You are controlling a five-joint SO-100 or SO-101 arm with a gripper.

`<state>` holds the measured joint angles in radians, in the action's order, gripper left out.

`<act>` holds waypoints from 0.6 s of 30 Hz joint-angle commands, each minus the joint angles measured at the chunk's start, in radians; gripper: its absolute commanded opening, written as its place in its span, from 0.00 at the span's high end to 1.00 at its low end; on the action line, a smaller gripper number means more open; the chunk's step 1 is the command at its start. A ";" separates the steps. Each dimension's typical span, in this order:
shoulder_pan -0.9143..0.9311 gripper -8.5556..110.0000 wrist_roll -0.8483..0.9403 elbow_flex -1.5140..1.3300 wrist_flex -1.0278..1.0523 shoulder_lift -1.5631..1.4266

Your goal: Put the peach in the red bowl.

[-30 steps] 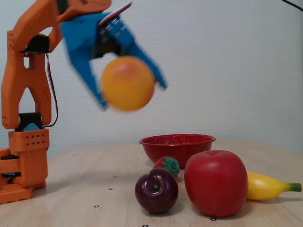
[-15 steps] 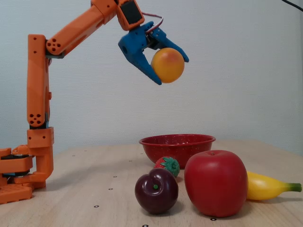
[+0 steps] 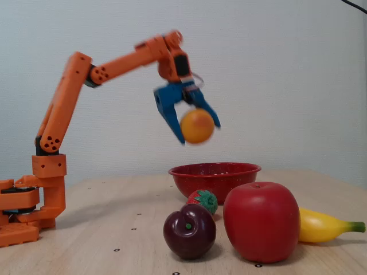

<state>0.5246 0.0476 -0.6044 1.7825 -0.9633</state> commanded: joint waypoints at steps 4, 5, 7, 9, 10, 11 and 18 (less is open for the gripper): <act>0.018 0.74 -0.092 0.164 0.011 0.126; 0.012 0.66 -0.115 0.161 0.002 0.138; -0.002 0.62 -0.150 0.158 -0.018 0.155; -0.012 0.52 -0.183 0.150 -0.025 0.158; -0.017 0.50 -0.196 0.150 -0.023 0.158; -0.020 0.48 -0.207 0.149 -0.021 0.156; -0.034 0.45 -0.230 0.124 -0.049 0.121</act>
<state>0.5246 -0.1503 -0.5354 1.7717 -0.7409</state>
